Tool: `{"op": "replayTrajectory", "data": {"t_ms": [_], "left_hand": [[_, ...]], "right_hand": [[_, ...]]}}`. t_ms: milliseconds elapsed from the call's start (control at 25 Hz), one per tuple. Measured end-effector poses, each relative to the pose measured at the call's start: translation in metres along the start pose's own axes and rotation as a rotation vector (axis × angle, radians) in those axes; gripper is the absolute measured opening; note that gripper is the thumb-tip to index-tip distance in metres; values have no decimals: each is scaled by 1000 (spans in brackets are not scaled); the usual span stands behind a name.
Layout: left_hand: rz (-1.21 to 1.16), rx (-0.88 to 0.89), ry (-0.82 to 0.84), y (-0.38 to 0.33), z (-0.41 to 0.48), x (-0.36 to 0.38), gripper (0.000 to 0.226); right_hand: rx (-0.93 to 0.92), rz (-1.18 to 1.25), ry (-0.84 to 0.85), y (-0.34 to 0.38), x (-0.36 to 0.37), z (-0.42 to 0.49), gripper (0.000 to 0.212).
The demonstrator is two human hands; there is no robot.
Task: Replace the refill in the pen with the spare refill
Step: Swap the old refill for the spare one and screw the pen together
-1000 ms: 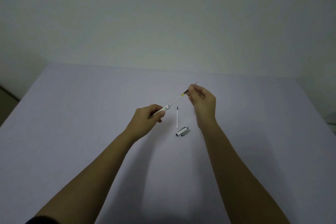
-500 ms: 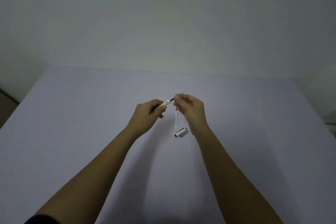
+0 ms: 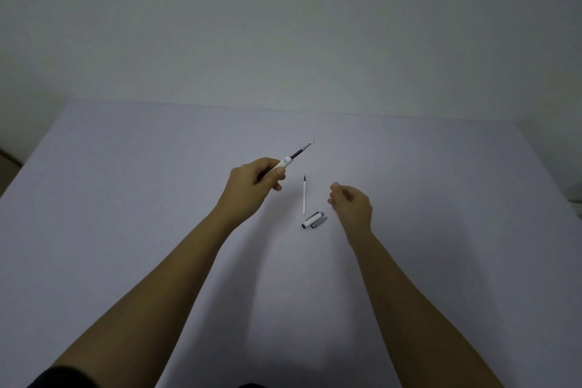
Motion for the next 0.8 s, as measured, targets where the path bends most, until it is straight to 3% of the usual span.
{"op": "replayTrajectory", "data": {"t_ms": [80,200,400,800], "left_hand": [[-7,-11,-1,3,2,0,18],[0,-21,3,7,5,-1,19],[1,-44,6,13,8,-2,21],[-1,-82,16,26,7,1,21]], "right_hand": [[8,-270,-57,-26,-4,7,29],[20,-456,1,-53,1,9,39],[-31,-492,35,-58,16,10,45],[18,-414,19,-67,13,17,32]]}}
Point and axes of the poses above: each hand's wrist, its own z-axis towards the middle knuckle, its own x-axis out of the palm, y = z × x, the point moved 7 cm from there along z, towards the middle knuckle, and after that the axes turned 2 degrees about x, right-handed, at the moved point
